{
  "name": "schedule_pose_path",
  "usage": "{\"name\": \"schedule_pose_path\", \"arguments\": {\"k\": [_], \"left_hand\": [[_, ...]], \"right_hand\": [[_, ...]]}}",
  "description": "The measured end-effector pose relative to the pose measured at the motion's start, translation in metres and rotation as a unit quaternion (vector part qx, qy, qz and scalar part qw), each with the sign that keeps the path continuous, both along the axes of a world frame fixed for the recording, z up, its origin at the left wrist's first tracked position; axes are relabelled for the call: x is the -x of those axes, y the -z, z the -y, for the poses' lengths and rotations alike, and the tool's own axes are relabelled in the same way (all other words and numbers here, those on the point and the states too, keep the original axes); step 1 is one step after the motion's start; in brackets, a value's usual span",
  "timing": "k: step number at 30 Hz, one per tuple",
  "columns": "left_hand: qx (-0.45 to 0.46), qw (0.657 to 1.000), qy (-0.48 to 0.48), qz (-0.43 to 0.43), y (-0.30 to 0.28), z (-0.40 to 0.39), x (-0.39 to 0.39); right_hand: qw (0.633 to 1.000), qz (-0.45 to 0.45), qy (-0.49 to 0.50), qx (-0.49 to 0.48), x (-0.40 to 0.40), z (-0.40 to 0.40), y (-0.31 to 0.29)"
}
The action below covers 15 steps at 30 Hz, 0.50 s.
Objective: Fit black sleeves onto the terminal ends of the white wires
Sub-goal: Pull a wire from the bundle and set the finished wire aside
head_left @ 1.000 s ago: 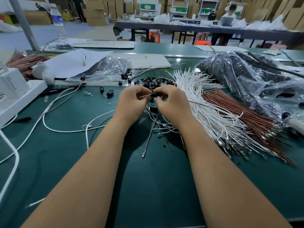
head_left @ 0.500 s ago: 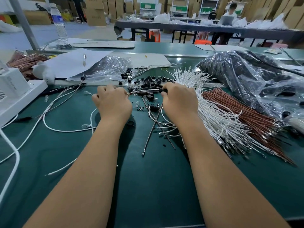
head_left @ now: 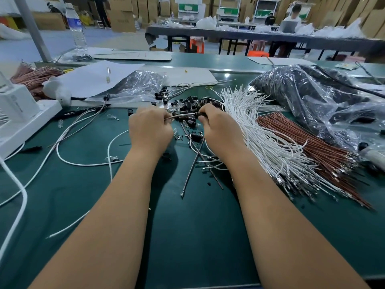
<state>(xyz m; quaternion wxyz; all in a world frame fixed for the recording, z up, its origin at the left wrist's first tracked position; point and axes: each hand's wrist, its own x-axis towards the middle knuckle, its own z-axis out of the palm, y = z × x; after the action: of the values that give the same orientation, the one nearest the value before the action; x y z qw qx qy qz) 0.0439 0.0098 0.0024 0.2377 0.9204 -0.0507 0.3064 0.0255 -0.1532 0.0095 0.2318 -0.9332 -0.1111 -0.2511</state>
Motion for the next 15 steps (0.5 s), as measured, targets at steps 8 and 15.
{"name": "schedule_pose_path", "arguments": {"k": [8,15], "left_hand": [[0.028,0.990,0.135,-0.011,0.001,0.022,0.007],[0.070,0.989,0.129,-0.016,0.002,0.016,0.006]], "right_hand": [[0.996,-0.019,-0.031,-0.082,-0.003,-0.003,0.003],[0.972,-0.049,-0.021,-0.229,-0.005,0.003,0.001]]}}
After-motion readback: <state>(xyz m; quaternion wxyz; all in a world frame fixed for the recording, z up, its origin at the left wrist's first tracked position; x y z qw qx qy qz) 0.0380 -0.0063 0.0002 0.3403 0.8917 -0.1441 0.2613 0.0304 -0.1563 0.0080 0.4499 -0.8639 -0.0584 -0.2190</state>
